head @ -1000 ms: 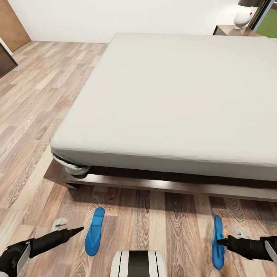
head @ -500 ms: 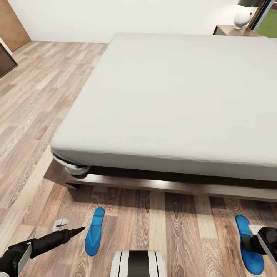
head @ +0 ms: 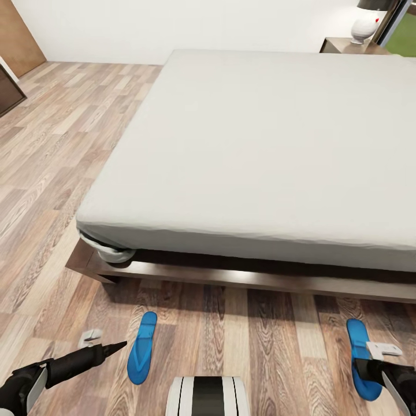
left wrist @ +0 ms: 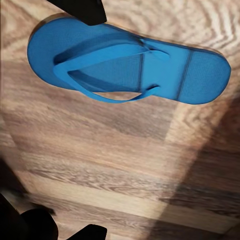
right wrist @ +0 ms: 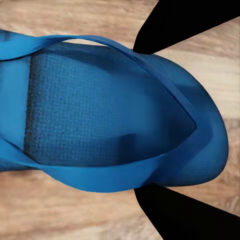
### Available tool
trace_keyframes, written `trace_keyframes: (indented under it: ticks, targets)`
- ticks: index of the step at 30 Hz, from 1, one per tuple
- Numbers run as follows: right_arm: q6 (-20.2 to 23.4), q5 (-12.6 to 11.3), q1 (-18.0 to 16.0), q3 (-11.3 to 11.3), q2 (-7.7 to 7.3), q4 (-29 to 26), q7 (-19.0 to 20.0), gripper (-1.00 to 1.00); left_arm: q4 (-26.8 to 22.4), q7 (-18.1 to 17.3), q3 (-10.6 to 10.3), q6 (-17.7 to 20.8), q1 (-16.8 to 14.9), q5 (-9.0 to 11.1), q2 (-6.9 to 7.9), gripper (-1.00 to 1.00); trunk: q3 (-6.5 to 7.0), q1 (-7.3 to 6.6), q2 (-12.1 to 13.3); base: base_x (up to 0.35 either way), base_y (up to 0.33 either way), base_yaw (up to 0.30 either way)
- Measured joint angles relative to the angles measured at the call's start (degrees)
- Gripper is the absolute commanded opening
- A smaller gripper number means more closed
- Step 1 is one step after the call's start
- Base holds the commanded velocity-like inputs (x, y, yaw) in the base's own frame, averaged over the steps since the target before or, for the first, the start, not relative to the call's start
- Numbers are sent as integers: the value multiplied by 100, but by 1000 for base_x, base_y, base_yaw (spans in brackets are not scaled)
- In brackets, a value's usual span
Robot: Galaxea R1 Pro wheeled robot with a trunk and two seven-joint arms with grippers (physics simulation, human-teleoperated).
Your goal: In the bedroom, move the book from the bed onto either nightstand, and place the two sandals side by side next to the bed.
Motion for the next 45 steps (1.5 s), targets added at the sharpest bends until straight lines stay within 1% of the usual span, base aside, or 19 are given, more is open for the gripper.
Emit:
trace_keyframes:
  ticks: [4,15,45]
  targets:
    - [-55,-7,0,6,2,17,15,-100,103,2,-1,-11,0,0,0,100,0,0,0,0,0,0]
    - [-74,-20,0,-2,2,-11,17,-100,123,10,-1,-7,0,0,-2,100,0,0,0,0,25,0]
    - [-77,7,-1,1,3,7,-18,-100,129,15,-2,-7,1,0,2,100,0,0,0,0,314,0]
